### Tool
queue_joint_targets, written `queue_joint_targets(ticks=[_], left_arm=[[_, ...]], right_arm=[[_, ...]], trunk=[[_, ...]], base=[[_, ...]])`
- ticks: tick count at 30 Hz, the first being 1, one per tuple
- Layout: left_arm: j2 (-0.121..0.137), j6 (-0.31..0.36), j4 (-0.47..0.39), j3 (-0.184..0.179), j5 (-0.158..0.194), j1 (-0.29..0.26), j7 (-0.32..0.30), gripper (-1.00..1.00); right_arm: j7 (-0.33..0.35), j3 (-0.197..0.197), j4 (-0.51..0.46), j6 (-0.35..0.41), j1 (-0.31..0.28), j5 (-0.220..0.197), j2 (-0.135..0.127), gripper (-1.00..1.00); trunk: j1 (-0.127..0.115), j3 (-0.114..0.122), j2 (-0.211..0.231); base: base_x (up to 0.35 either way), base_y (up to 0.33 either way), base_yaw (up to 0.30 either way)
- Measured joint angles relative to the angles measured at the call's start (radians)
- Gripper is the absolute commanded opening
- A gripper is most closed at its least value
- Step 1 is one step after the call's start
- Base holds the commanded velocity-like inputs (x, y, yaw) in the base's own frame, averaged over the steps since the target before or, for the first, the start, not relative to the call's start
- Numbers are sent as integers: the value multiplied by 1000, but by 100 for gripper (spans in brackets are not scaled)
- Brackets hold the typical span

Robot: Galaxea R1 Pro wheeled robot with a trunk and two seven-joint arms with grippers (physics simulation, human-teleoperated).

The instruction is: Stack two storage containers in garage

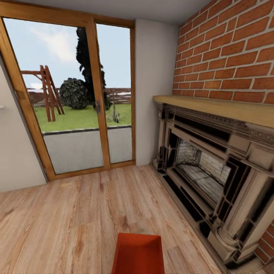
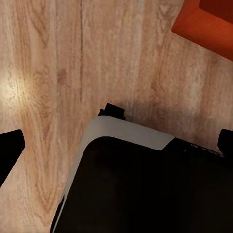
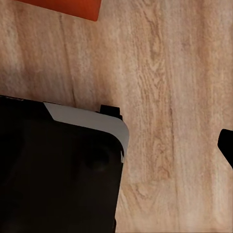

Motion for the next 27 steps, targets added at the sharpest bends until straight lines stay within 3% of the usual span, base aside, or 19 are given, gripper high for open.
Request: queue_joint_targets(ticks=[27], left_arm=[[0, 0, 0, 1, -1, 0, 0, 100]], right_arm=[[3, 2, 0, 1, 0, 2, -1, 100]], trunk=[[0, -43, 0]], base=[[15, 12, 0]])
